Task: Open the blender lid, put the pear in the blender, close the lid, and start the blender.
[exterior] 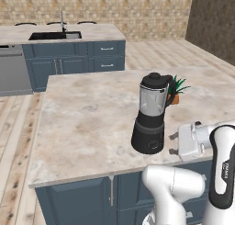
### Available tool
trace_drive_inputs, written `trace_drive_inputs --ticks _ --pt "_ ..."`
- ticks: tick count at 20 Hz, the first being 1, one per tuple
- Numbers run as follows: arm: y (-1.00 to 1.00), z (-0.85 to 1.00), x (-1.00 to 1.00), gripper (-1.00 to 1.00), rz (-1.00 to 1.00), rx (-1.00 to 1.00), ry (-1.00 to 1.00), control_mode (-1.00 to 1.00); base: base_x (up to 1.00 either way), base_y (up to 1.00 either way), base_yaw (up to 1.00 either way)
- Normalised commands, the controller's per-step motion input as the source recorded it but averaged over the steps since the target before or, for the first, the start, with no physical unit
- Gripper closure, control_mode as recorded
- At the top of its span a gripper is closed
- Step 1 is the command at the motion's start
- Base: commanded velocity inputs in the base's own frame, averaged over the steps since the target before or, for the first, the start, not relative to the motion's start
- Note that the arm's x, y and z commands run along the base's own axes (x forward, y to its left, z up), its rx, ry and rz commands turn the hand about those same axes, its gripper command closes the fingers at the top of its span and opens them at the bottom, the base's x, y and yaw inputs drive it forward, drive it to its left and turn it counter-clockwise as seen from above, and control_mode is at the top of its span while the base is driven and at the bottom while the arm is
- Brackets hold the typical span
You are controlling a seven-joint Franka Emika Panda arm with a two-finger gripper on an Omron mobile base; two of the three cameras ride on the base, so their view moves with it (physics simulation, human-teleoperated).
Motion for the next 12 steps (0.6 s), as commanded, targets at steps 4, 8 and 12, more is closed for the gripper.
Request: trace_drive_inputs --ticks 4,8,12 --pt "0.38 -0.2 0.03 -1.0 -0.05 0.0 -0.07 -1.0 0.0 0.0 0.0" --pt "0.37 -0.24 0.03 -1.0 -0.04 0.01 -0.05 -1.0 0.0 0.0 0.0" --pt "0.27 -0.25 0.03 -1.0 -0.06 0.0 -0.05 -1.0 0.0 0.0 0.0"
